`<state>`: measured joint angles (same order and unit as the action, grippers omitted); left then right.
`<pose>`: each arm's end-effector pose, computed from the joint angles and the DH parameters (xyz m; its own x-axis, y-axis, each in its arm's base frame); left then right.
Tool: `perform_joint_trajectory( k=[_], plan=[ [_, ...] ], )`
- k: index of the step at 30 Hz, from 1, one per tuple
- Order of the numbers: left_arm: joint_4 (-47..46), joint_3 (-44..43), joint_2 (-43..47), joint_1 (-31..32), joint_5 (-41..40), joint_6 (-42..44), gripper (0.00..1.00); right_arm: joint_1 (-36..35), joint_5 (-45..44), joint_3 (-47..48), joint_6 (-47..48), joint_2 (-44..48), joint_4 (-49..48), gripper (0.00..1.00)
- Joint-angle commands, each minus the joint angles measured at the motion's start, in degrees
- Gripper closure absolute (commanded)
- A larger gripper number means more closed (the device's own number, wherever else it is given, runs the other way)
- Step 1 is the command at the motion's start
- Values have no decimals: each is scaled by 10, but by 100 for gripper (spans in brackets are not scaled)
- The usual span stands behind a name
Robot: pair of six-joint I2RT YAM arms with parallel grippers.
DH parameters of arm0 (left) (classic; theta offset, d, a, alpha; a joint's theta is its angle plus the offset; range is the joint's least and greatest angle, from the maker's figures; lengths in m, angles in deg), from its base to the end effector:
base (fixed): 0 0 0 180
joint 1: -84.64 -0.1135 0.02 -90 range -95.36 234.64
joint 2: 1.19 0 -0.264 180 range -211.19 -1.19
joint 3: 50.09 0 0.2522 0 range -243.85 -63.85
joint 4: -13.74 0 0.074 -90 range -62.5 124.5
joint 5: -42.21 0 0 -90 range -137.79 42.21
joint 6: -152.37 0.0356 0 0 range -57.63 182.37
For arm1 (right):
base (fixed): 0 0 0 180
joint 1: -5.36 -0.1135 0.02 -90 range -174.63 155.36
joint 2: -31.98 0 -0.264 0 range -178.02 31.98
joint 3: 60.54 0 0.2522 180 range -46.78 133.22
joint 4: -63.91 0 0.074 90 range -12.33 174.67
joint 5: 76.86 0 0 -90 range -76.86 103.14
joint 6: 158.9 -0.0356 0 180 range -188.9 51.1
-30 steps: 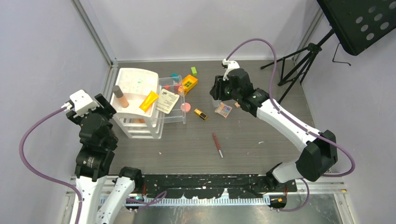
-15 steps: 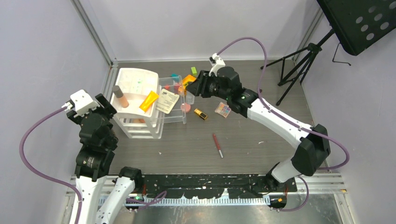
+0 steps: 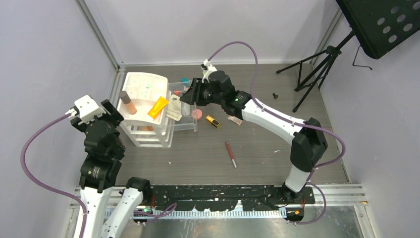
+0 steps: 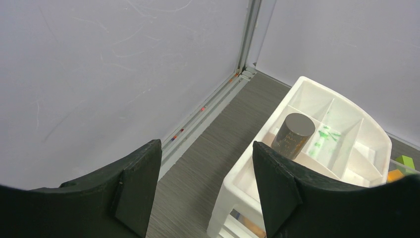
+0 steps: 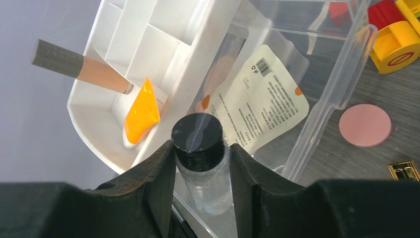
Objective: Organize the makeup
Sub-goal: Pick up the makeup from the center of the board, then place the makeup in the storage box.
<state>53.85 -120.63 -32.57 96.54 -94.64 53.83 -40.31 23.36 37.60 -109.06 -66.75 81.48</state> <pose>0.0920 0.0072 0.4086 0.0690 -0.1183 -0.9906 -0.5688 0.8111 -0.1365 0.2861 0.3019 0.3379 -0.6964 0.1954 -0.6905 -0.4876 0.5772 0.6551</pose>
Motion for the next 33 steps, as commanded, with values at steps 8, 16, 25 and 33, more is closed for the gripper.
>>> perform_joint_trajectory(
  k=[8, 16, 25, 33],
  plan=[
    [-28, -1, -2, 2, 4, 1, 31, -42, -46, 94, 76, -26, 85, 99],
    [-27, -1, -3, 1, 7, 0, 30, -55, -74, 130, 108, -47, 141, 97],
    [-28, 0, -1, 2, 6, 0, 30, -75, -110, 158, 147, -62, 179, 96],
    [-28, 0, -1, 1, 8, -1, 30, -83, -130, 160, 157, -63, 180, 96]
  ],
)
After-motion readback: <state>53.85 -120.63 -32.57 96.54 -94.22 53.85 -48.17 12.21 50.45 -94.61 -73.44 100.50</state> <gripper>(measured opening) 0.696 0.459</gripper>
